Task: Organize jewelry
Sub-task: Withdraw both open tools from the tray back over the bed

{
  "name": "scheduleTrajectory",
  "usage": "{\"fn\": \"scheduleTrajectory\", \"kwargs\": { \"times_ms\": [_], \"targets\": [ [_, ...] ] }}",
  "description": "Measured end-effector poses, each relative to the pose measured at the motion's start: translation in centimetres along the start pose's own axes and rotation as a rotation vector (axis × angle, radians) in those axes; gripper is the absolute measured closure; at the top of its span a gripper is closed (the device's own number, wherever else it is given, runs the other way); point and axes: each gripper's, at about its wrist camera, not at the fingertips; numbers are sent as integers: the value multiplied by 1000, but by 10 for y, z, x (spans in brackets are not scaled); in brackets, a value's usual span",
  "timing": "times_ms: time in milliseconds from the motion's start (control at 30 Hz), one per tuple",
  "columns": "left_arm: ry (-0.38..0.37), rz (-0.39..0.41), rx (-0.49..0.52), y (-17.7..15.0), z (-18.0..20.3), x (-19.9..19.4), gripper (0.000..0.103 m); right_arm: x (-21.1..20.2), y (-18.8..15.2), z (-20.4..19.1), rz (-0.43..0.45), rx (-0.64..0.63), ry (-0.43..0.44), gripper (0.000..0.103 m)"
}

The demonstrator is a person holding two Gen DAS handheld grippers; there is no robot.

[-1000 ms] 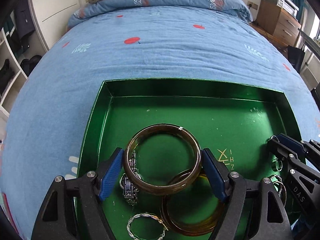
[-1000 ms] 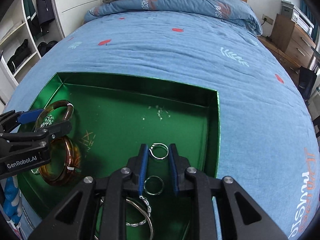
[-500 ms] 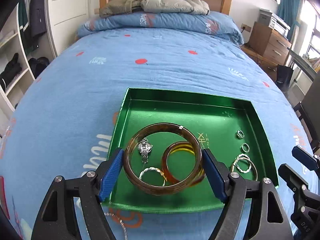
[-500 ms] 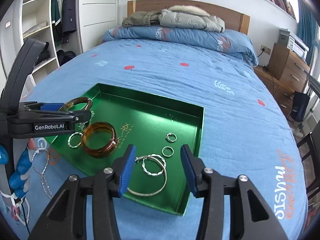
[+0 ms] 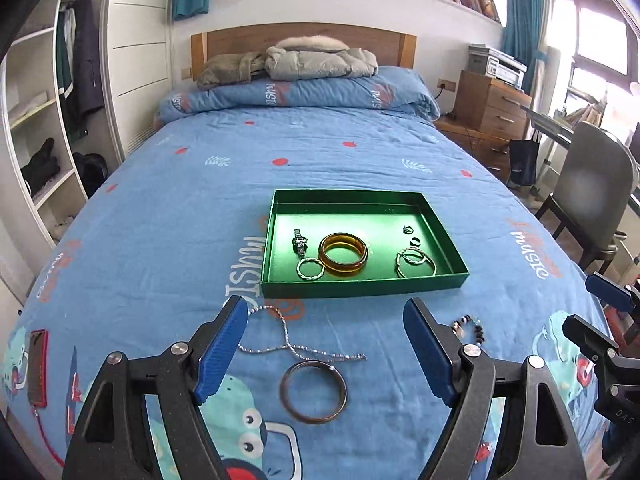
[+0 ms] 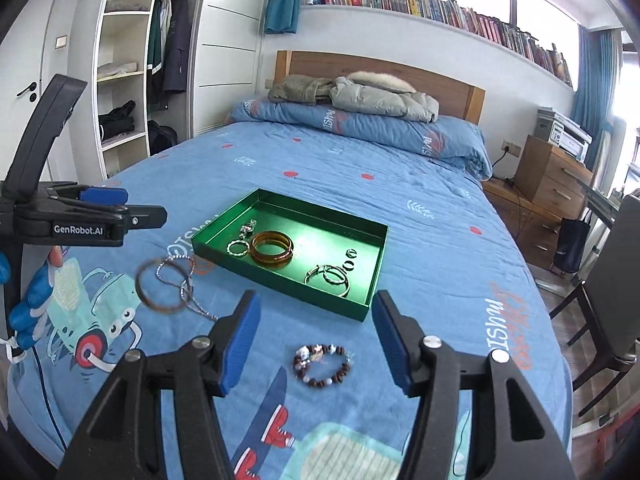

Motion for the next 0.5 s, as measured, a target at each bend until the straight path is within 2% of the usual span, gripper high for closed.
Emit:
{"fn": "scheduleTrajectory", "kwargs": {
  "times_ms": [133,267,367,500],
  "targets": [
    [-5,21,19,-10,4,-36,23,-40,-12,-8,15,15,1,47],
    [10,13,16,-29,-2,-56,23,-74,-30,-4,24,57,-17,47],
    [41,-26,12,-52,-11,-57,23,-91,-43,4,23,87,-29,46],
    [68,-104,-29,-88,-26,-36,22,-99,-60,15,-1,126,-56,46]
  ]
}}
Point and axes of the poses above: each gripper's, at about its wrist camera, not at the fingertips, and x roughly the way its jaws point, z to its right, y to its top, and after that the axes turned 10 degrees about z, right-handed
